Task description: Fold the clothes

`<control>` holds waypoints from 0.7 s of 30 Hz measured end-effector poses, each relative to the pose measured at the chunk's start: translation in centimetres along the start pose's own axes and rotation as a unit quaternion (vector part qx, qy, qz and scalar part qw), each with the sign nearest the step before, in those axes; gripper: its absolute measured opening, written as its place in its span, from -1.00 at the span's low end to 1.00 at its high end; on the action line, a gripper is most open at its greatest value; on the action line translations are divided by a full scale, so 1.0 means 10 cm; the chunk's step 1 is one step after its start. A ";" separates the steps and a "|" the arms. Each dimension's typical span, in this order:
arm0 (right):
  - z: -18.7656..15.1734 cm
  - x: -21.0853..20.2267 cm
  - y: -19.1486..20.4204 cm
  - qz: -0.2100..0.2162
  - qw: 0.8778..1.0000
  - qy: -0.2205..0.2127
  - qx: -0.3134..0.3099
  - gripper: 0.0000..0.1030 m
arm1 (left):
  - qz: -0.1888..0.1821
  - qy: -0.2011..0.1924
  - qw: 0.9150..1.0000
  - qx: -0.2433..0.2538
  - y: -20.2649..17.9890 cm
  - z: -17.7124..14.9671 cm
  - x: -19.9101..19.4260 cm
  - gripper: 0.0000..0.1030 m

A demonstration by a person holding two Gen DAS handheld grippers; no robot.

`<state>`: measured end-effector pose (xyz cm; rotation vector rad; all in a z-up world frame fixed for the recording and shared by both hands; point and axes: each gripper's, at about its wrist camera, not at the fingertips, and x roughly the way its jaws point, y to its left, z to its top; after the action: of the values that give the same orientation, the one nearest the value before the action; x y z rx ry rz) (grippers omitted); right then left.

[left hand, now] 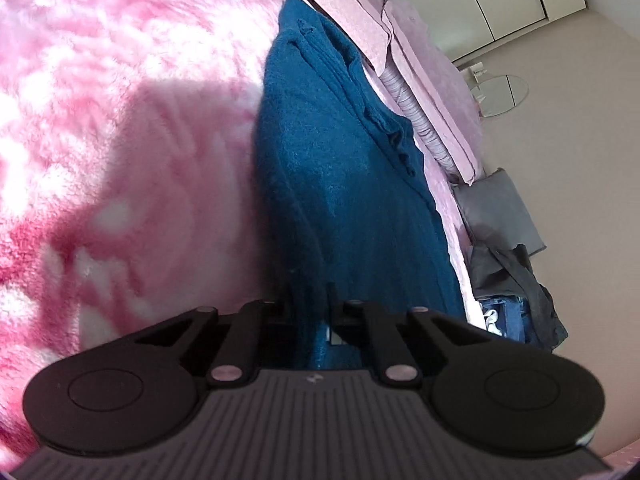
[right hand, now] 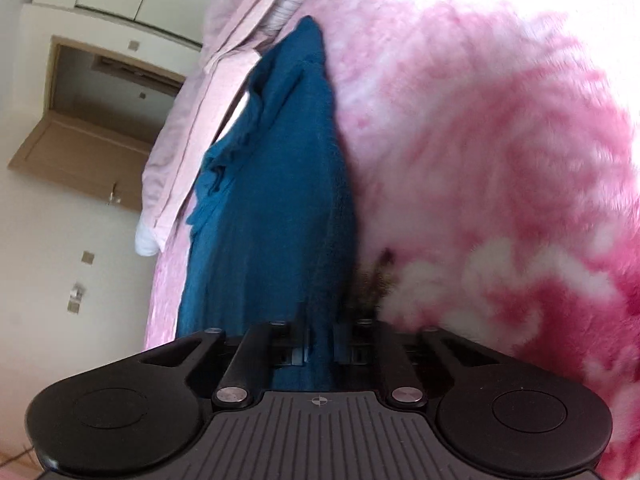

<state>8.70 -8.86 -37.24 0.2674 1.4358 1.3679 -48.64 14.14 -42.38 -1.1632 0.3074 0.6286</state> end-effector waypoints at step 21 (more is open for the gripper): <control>-0.85 -0.93 0.43 0.042 0.997 -0.062 -0.015 -0.89 | -0.005 -0.049 0.999 0.021 -0.11 -0.68 -1.18 -0.90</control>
<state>3.55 -19.42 -30.94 0.3897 1.3132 1.4160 -56.70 4.05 -37.78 -1.0889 0.2297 0.6657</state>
